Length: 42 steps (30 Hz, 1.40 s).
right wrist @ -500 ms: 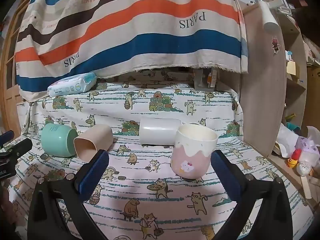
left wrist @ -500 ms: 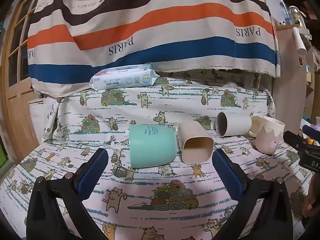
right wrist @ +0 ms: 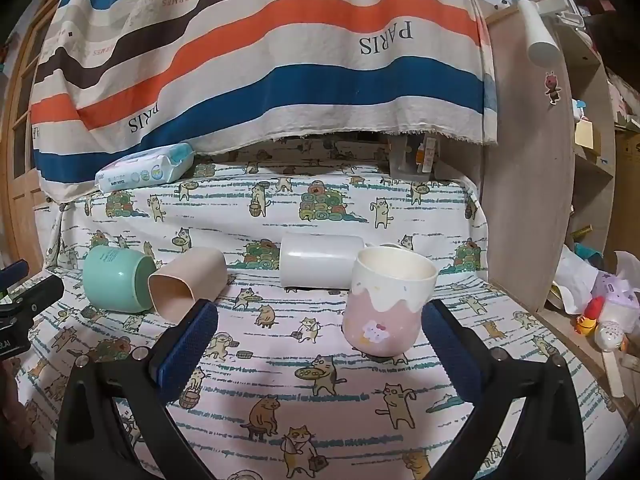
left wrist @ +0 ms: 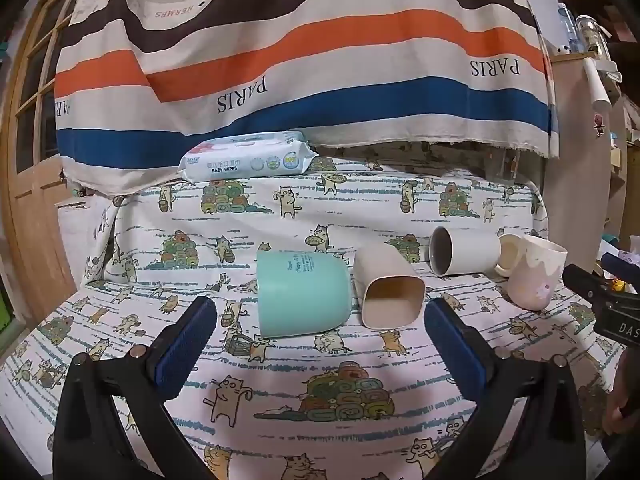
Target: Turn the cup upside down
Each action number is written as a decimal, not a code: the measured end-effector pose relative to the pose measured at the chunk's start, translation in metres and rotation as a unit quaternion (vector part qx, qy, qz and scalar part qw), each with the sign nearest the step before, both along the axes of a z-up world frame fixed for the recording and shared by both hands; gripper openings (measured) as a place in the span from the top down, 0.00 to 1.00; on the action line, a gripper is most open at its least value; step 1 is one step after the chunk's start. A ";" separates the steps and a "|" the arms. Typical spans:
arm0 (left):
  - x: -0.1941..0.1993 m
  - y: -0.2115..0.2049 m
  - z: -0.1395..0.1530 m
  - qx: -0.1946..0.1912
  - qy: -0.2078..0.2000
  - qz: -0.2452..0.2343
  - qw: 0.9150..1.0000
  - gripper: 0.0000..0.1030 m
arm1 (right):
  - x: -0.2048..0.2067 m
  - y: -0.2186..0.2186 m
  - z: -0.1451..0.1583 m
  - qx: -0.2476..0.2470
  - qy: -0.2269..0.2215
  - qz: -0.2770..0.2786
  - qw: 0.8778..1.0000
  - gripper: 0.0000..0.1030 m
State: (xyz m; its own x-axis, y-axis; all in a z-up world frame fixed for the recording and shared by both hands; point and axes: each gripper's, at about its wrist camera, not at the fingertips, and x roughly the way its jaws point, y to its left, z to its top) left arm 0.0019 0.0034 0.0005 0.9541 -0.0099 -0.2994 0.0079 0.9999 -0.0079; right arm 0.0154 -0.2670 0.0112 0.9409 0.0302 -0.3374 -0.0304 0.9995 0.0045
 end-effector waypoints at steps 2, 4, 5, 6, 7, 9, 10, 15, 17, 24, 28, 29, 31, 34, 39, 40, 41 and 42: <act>-0.002 -0.001 0.000 0.000 -0.001 0.000 1.000 0.00 | 0.001 0.001 -0.002 0.000 0.000 0.000 1.000 0.00; -0.001 0.000 0.000 0.001 0.000 0.001 1.000 0.00 | 0.003 0.003 -0.003 0.001 0.001 -0.001 1.000 0.00; -0.002 0.000 0.000 0.001 0.000 0.001 1.000 0.00 | 0.004 0.004 -0.003 0.001 0.001 -0.001 1.000 0.00; -0.002 0.000 0.001 0.001 0.000 0.001 1.000 0.00 | 0.002 0.005 -0.003 0.001 0.001 -0.001 1.000 0.00; -0.002 0.000 0.001 0.001 0.000 0.001 1.000 0.00 | 0.002 0.002 -0.004 0.002 0.002 -0.001 1.000 0.00; -0.002 0.000 0.001 0.001 0.000 0.001 1.000 0.00 | 0.002 0.001 -0.004 0.003 0.003 0.000 1.000 0.00; -0.002 -0.001 0.000 0.001 0.000 0.001 1.000 0.00 | 0.002 0.001 -0.004 0.004 0.003 0.000 1.000 0.00; -0.002 -0.001 0.000 0.001 0.000 0.001 1.000 0.00 | 0.003 0.001 -0.004 0.003 0.003 -0.001 1.000 0.00; -0.002 0.000 0.000 0.001 0.000 0.001 1.000 0.00 | 0.003 0.001 -0.003 0.004 0.004 -0.001 1.000 0.00; -0.002 0.000 0.000 0.001 0.000 0.001 1.000 0.00 | 0.003 0.001 -0.004 0.004 0.005 0.000 1.000 0.00; -0.002 -0.001 0.000 0.001 0.000 0.001 1.000 0.00 | 0.003 0.001 -0.003 0.004 0.005 -0.001 1.000 0.00; -0.002 0.000 0.000 0.001 0.000 0.001 1.000 0.00 | 0.003 0.001 -0.003 0.004 0.005 -0.001 1.000 0.00; -0.002 -0.001 0.000 0.001 0.000 0.001 1.000 0.00 | 0.003 0.001 -0.003 0.004 0.005 -0.001 1.000 0.00; -0.002 -0.001 0.000 0.001 0.000 0.001 1.000 0.00 | 0.003 0.001 -0.003 0.004 0.005 -0.001 1.000 0.00; -0.002 -0.001 0.000 0.001 0.000 0.001 1.000 0.00 | 0.003 0.001 -0.003 0.004 0.005 -0.001 1.000 0.00; -0.002 0.000 0.000 0.001 0.000 0.001 1.000 0.00 | 0.003 0.001 -0.003 0.004 0.005 -0.001 1.000 0.00; -0.002 0.000 0.000 0.001 0.000 0.001 1.000 0.00 | 0.003 0.001 -0.003 0.004 0.005 -0.001 1.000 0.00; -0.002 -0.001 0.000 0.001 0.000 0.001 1.000 0.00 | 0.003 0.001 -0.003 0.004 0.005 -0.001 1.000 0.00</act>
